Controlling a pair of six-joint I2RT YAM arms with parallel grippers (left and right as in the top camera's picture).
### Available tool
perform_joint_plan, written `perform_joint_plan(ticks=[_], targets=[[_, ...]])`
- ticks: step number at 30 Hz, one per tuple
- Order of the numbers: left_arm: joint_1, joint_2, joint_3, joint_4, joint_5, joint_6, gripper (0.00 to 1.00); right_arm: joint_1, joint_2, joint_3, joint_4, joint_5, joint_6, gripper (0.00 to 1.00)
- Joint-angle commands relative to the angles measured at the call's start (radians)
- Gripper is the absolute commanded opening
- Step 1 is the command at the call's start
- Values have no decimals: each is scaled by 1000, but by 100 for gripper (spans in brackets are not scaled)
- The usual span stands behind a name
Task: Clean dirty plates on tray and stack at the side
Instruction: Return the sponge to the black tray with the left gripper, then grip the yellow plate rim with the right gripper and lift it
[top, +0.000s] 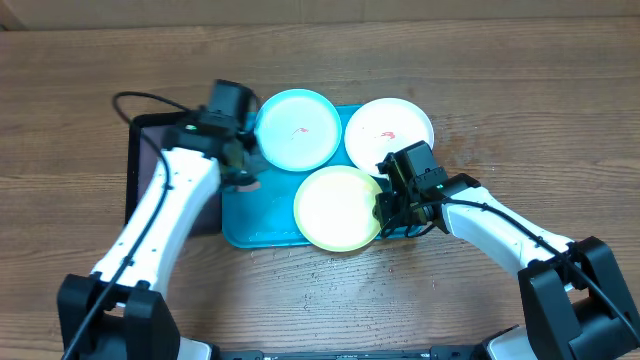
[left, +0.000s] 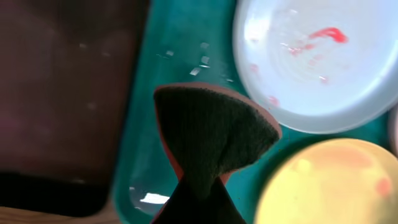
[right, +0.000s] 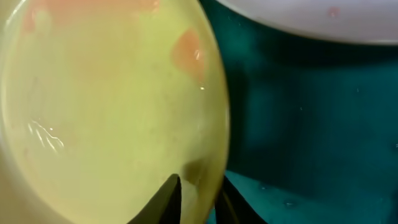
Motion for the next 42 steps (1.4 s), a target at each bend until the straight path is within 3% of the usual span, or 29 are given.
perform_joint_plan(ticks=[1, 5, 11, 18, 28, 38, 42], targets=[[91, -15, 16, -3, -12, 153, 4, -2, 8, 11, 2, -25, -9, 15], [174, -15, 4, -3, -10, 201, 4, -2, 7, 13, 38, -21, -33, 4], [268, -15, -35, 39, 61, 294, 4, -2, -19, 79, 14, 106, -60, 4], [321, -15, -95, 97, 64, 296, 4, -1, -34, 207, -23, 259, -109, 4], [325, 52, -102, 141, 55, 380, 4, 114, -35, 351, -99, 694, -189, 4], [324, 216, -102, 201, 2, 386, 4, 364, -35, 361, 45, 1291, -354, 4], [325, 234, -102, 226, -36, 386, 4, 412, -35, 361, 93, 1359, -383, 4]])
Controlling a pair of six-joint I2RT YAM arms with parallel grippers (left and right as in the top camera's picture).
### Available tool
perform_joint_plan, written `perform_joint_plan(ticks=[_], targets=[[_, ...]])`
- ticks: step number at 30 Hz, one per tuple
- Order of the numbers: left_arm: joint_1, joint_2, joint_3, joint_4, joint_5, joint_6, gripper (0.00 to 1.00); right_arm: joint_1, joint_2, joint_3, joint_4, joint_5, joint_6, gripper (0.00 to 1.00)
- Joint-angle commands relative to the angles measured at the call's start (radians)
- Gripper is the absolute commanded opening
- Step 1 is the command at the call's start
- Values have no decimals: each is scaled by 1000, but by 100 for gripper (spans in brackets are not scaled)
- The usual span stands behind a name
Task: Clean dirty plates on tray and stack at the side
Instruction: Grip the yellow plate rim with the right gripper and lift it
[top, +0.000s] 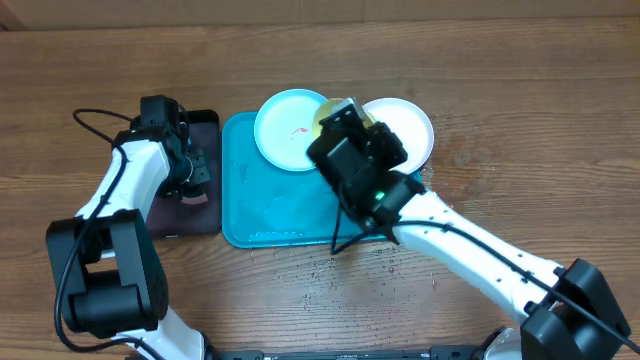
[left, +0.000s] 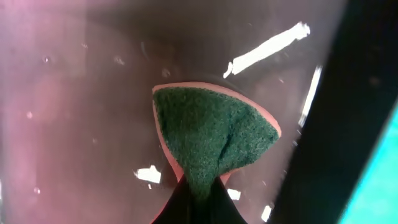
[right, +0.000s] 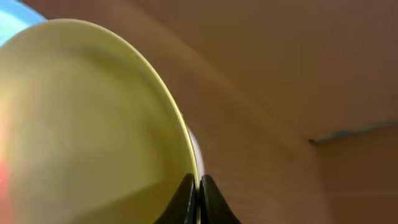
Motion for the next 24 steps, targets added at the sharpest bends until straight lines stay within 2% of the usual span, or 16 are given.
perform_joint_plan(ticks=[1, 3, 4, 6, 7, 8, 13, 18, 22, 24], targets=[[6, 20, 2, 20, -51, 22, 4, 42, -29, 29, 35, 173, -63, 4], [6, 20, 2, 31, -51, 22, 8, 55, -29, 29, 44, 187, -69, 4], [6, 20, 2, 33, -51, 22, 20, 60, -29, 29, 45, 196, -69, 4], [6, 20, 2, 36, -51, 22, 51, 64, -29, 29, 49, 220, -69, 4], [6, 20, 2, 36, -50, 22, 61, 65, -29, 29, 50, 232, -69, 4], [6, 20, 2, 36, -50, 22, 64, 65, -29, 29, 51, 238, -69, 4], [5, 20, 2, 42, -51, 21, 70, 65, -29, 29, 53, 253, -68, 4], [5, 29, 2, 87, -56, 10, 69, 65, -29, 29, 83, 253, -69, 4], [5, 63, 2, 130, -53, -13, 64, 65, -29, 29, 97, 246, -69, 4], [5, 79, 2, 147, -53, -16, 55, 65, -29, 29, 96, 246, -69, 4]])
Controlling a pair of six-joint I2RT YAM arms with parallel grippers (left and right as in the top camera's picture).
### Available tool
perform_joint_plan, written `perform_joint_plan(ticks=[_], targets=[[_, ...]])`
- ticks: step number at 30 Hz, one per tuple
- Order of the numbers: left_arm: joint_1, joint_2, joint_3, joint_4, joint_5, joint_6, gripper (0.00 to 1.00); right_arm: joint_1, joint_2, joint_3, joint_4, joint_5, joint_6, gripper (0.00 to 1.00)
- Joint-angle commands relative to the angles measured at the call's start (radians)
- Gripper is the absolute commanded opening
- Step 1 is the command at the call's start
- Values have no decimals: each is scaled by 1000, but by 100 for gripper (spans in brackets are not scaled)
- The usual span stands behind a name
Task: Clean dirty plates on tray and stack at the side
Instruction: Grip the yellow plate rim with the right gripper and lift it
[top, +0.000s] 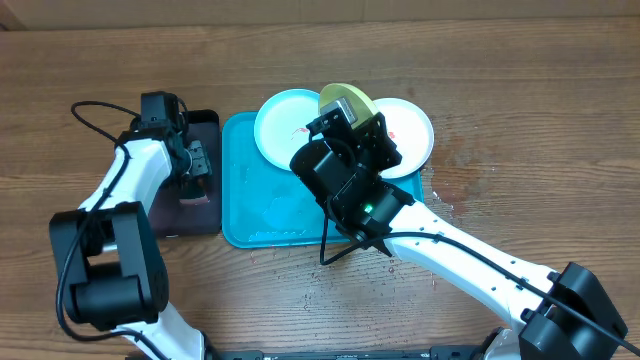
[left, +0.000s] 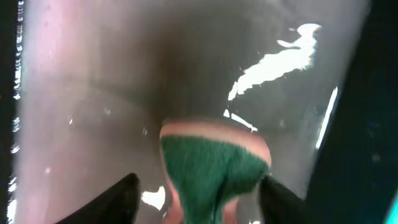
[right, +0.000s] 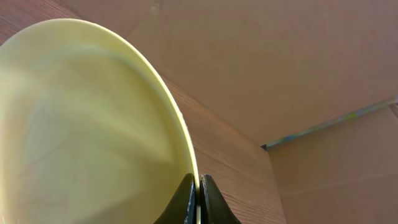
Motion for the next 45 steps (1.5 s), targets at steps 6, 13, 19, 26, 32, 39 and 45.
perform_joint_plan(ticks=[6, 13, 19, 26, 32, 39, 45], targets=[[5, 67, 2, 61, -12, -13, 4, 5, -29, 29, 11, 24, 2, 4], [6, 39, 93, 47, -14, -9, 4, 5, -29, 29, 11, 24, 2, 4], [5, 36, 135, -26, -11, -10, 73, 5, -29, 29, 11, 24, 2, 4], [4, 36, 103, -75, -7, -10, 73, 5, -29, 29, 11, 24, 2, 4], [4, 42, 72, -68, -8, -10, 66, 5, -29, 29, 11, 24, 2, 4], [4, 42, 19, -49, -8, -10, 40, 5, -29, 29, 11, 24, 2, 4], [4, 40, 21, -53, -17, -10, 4, 5, -29, 29, 10, 25, 2, 4]])
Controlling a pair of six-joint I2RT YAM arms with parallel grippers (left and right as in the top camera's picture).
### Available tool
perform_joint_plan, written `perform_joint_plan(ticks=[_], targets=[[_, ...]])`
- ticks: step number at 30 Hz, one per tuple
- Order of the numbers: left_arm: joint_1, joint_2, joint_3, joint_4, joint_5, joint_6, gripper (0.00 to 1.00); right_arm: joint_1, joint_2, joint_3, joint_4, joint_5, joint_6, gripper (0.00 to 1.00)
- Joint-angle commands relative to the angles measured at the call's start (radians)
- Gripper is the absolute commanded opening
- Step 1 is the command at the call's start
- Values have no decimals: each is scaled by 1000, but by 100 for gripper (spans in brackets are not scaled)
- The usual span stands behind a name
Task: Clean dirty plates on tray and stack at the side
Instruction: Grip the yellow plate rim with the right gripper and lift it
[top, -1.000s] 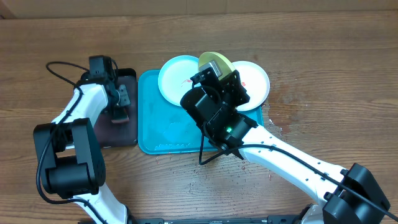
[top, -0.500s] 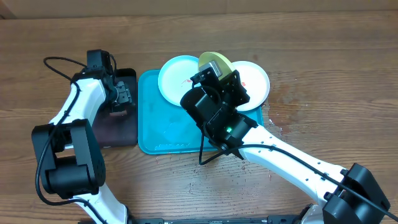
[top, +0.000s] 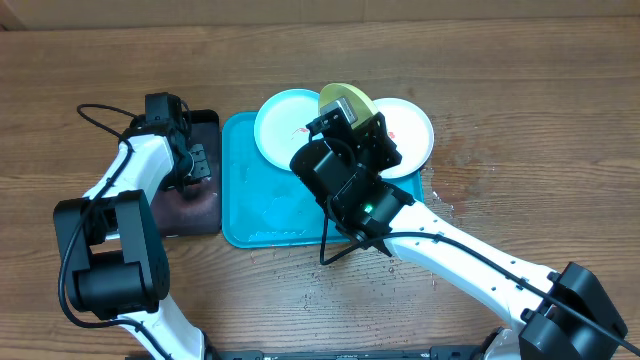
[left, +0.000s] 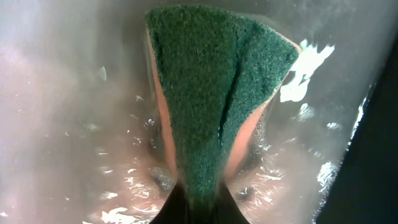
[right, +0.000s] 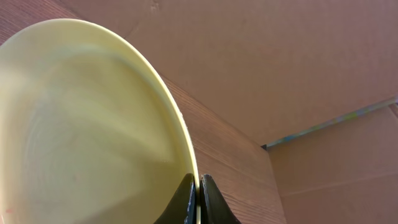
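My left gripper (left: 199, 202) is shut on a green sponge (left: 217, 81) with a pink backing, dipped into wet water in the dark basin (left: 62, 93). Overhead, that gripper (top: 192, 165) sits over the basin (top: 205, 218), left of the teal tray (top: 265, 210). My right gripper (right: 199, 186) is shut on the rim of the yellow plate (right: 87, 124), held on edge above the tray's far side (top: 342, 97). A light blue plate (top: 280, 125) with red smears and a white plate (top: 410, 140) with red smears lie at the tray's far end.
The right arm (top: 440, 240) reaches diagonally across the tray's right half. The left arm's cable (top: 100, 110) loops over the table left of the basin. Bare wooden table (top: 520, 120) lies right of the tray. A cardboard wall (right: 298, 62) stands behind the table.
My left gripper was open around the sponge lying in the basin; now it is shut on the sponge, which stands up in the water. The right gripper and yellow plate have not moved.
First my left gripper held the sponge over the teal tray beside the blue plate, and my right gripper pinched the yellow plate lying on the tray. Then the sponge was over the basin and the plate was raised on edge. The sponge was released there, and is now gripped again.
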Motion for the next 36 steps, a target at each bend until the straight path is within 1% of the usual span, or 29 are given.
perform_joint_plan(ticks=[1, 5, 6, 7, 8, 9, 10, 16, 18, 21, 22, 28, 36], targets=[[4, -14, -6, -5, -21, -3, 4, 5, -29, 29, 9, 25, 1, 4], [4, -24, 31, -57, -32, -2, 4, 5, -29, 29, 9, 25, 1, 4], [5, -27, 45, -73, -31, 5, 6, 5, -29, 29, 9, 25, 1, 4], [4, -27, 61, -89, -31, 5, 19, 5, -29, 29, 8, 25, 1, 4], [4, -27, 75, -99, -31, 5, 38, 5, -29, 29, 8, 25, 1, 4], [4, -27, 94, -109, -31, 5, 54, 5, -29, 29, 9, 25, 1, 4], [4, -27, 102, -109, -31, 5, 57, 5, -29, 29, 8, 25, 1, 4], [4, -27, 109, -82, -31, 4, 58, 5, -29, 29, 9, 25, 1, 4], [4, -27, 109, -68, -31, -1, 54, 5, -29, 29, 9, 25, 1, 4], [4, -26, 102, -49, -29, -31, 42, 5, -29, 29, 9, 25, 1, 4], [4, -26, 98, -45, -25, -38, 41, 5, -29, 29, 9, 25, 1, 4], [4, -26, 47, -3, -8, -42, 41, 5, -29, 29, 9, 25, 1, 4], [4, -26, 14, 13, -9, -41, 40, 5, -29, 29, 9, 25, 1, 4]])
